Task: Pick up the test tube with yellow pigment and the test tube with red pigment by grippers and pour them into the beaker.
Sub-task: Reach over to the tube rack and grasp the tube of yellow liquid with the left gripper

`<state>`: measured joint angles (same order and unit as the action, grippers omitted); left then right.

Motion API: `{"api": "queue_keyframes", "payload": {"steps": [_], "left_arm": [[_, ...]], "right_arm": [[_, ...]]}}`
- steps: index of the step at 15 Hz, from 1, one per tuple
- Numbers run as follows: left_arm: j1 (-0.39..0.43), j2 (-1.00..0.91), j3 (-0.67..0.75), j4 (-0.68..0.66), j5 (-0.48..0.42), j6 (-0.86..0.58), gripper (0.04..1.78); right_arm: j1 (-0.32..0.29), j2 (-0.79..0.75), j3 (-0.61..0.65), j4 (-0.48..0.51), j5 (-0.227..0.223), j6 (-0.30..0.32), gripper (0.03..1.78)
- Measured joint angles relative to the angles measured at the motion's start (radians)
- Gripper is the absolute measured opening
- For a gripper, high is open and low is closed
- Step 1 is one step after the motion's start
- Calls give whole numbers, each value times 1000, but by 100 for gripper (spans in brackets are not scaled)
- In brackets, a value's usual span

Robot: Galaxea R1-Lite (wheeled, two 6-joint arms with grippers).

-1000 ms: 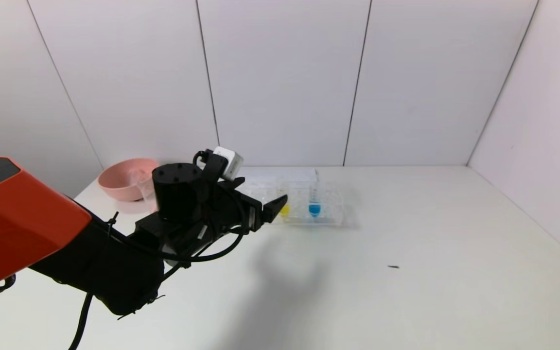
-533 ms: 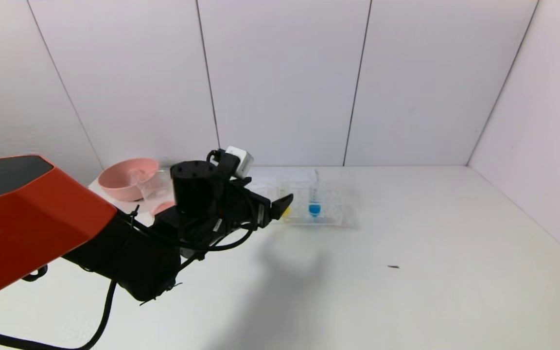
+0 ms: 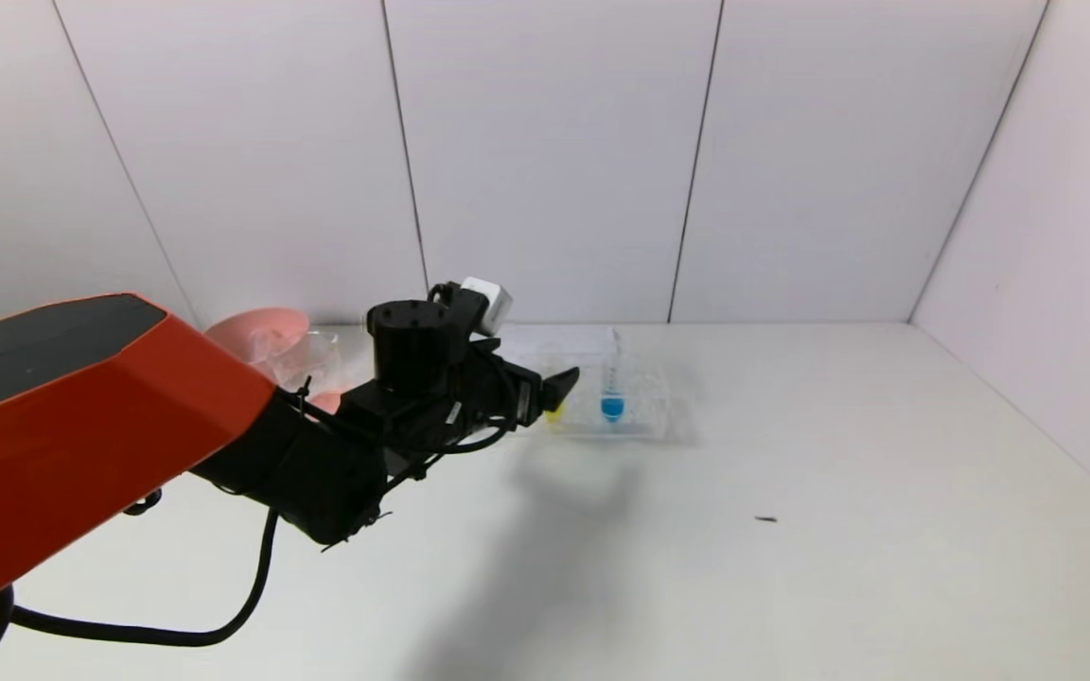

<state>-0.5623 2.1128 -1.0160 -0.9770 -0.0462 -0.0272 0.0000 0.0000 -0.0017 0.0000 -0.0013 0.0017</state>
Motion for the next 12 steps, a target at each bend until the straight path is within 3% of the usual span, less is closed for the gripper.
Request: {"api": "queue_keyframes", "payload": {"steps": [12], "left_arm": [[17,103,-114,34,10,-1,176]], "right_arm": [[0,0,0,0,0,0,170]]}}
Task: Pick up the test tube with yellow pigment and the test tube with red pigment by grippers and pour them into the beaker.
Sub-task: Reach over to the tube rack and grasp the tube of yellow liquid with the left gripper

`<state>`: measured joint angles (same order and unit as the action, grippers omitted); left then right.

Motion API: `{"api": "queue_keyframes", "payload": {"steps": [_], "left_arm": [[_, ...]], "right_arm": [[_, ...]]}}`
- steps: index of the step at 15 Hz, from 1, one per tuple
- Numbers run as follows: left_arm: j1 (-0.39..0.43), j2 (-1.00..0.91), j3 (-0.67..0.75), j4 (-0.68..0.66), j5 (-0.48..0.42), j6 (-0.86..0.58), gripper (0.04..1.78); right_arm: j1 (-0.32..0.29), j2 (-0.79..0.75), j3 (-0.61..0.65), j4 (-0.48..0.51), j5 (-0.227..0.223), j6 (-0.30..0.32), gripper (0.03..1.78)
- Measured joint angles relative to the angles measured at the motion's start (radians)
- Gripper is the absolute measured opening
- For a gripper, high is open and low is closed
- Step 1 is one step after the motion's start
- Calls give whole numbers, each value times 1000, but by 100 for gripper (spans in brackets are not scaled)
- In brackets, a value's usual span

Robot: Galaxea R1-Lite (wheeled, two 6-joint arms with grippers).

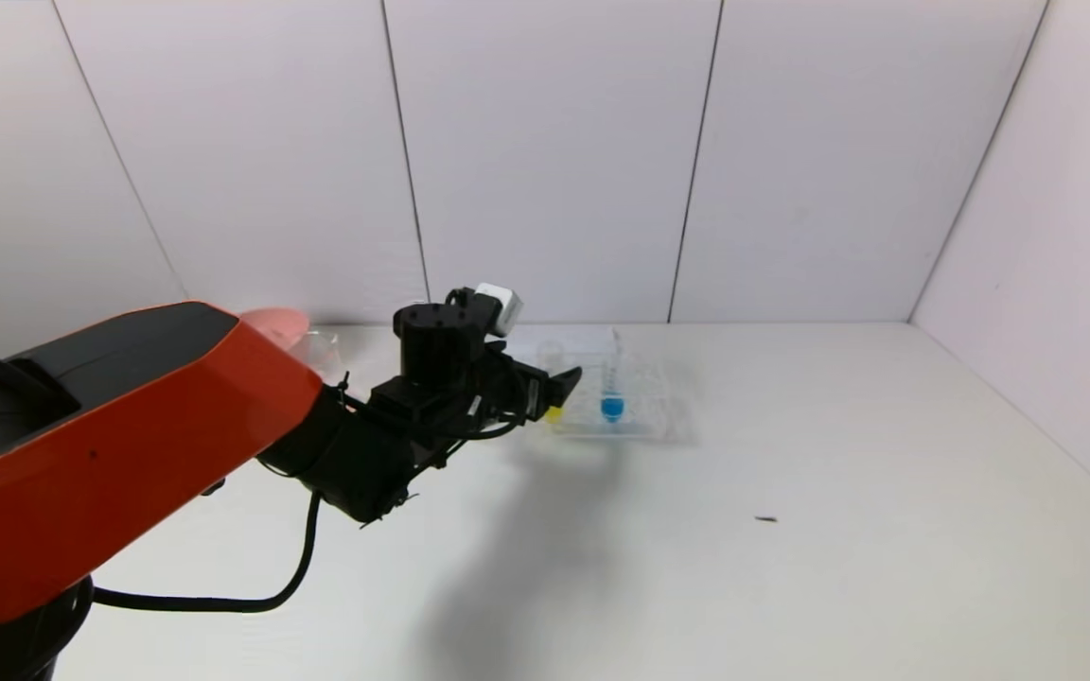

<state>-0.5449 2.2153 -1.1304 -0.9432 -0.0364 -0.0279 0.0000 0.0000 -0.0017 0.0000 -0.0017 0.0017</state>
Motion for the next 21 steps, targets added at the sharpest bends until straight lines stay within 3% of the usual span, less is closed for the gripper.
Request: {"api": "queue_keyframes", "payload": {"steps": [14,17,19,21], "left_arm": [[-4,36,-36,-11,6,7,175],[-4,39,-41,-10,5,9,153],[-5,40,-42,-10,5,9,125],[-7,40,-41,-10,2,8,87]], "right_arm": [[0,0,0,0,0,0,170],[0,0,0,0,0,0,170],[0,0,0,0,0,0,170],[0,0,0,0,0,0,170]]}}
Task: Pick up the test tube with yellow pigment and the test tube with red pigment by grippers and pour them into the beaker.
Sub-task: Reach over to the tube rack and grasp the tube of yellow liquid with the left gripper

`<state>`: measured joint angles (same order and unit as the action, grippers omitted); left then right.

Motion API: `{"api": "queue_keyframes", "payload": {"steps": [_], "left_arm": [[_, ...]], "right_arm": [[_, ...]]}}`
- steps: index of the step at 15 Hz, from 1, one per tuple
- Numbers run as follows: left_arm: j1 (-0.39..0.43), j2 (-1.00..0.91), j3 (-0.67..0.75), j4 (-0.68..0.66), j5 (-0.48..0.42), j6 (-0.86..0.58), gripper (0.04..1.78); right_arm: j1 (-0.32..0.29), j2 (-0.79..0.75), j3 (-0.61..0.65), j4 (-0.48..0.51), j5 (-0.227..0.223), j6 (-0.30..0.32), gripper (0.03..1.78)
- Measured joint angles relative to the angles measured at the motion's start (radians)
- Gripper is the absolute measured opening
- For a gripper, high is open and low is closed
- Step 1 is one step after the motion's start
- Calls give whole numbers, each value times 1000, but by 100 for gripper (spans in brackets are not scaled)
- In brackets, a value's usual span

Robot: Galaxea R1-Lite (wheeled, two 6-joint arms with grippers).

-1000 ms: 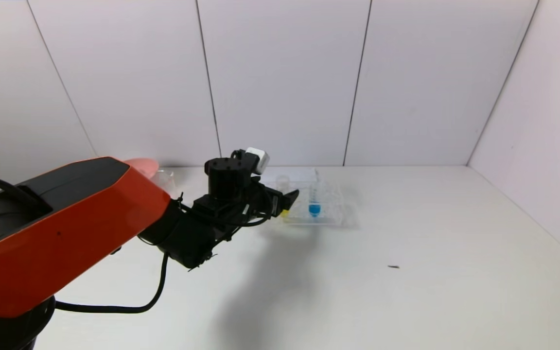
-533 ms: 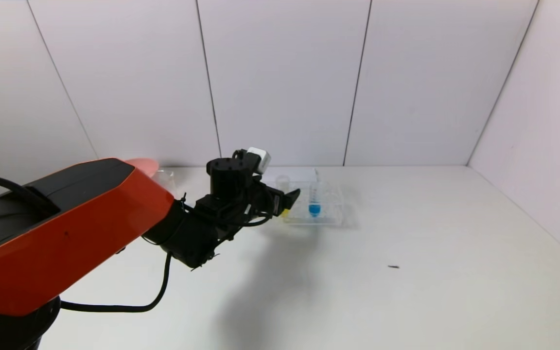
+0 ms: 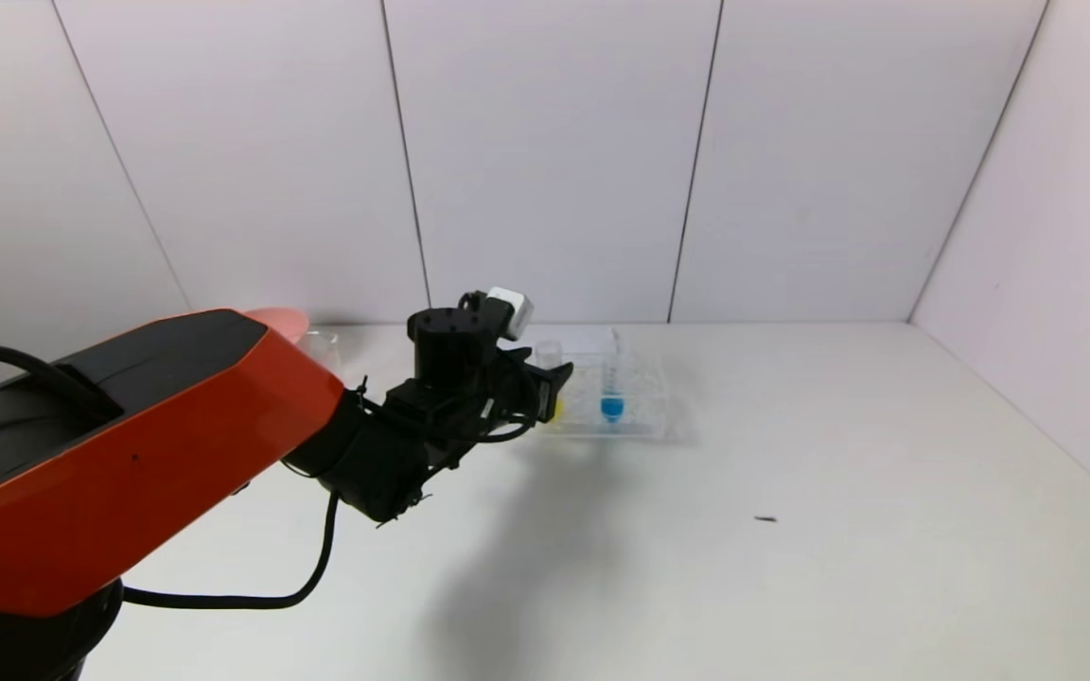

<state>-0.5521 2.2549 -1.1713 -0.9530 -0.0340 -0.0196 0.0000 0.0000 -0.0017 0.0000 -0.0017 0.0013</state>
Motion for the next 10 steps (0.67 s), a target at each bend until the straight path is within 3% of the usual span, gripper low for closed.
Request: {"api": "queue_keyframes", "payload": {"steps": [2,3,10], "left_arm": [[0,0,3,-1,-1,0,53],[0,0,4,-2,-1,0,46],[-3,-4,9,-1,1,3,44]], "right_arm": [[0,0,0,0,0,0,170],[0,0,0,0,0,0,170],[0,0,0,0,0,0,170]]}}
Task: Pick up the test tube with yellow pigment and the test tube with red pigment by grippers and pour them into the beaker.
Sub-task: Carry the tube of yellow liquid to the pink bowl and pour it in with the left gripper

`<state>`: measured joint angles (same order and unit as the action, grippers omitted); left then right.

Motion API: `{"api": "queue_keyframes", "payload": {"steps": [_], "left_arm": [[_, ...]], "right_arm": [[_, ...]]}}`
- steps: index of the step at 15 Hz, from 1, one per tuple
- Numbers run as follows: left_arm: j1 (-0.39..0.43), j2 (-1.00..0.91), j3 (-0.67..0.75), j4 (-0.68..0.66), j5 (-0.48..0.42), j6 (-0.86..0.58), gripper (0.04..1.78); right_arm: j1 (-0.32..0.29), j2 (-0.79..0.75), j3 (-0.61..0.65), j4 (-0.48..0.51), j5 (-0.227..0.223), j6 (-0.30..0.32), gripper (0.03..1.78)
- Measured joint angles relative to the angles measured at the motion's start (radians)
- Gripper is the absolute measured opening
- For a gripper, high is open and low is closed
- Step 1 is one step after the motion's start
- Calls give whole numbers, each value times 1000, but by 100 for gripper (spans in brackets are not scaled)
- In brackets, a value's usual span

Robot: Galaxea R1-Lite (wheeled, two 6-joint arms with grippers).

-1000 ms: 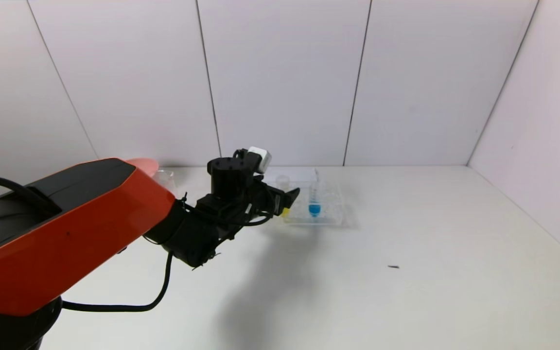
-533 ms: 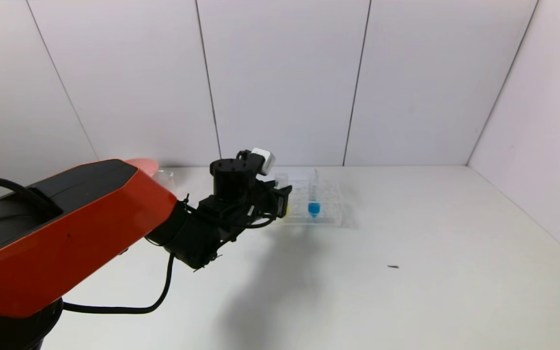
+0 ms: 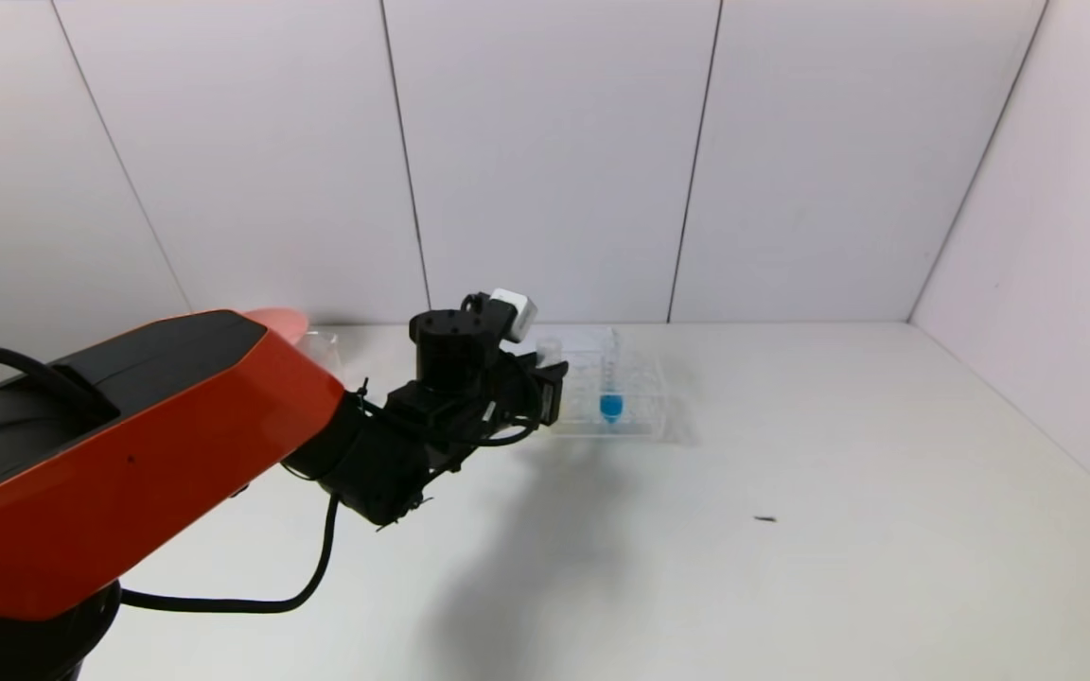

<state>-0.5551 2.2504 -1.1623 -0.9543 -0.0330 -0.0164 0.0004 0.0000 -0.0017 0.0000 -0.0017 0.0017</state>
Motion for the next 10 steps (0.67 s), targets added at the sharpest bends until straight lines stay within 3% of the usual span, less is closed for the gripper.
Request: {"api": "queue_keyframes", "payload": {"steps": [10], "left_arm": [[-7,-68,4,7,3,4,44]], "right_arm": [[0,0,0,0,0,0,170]]}}
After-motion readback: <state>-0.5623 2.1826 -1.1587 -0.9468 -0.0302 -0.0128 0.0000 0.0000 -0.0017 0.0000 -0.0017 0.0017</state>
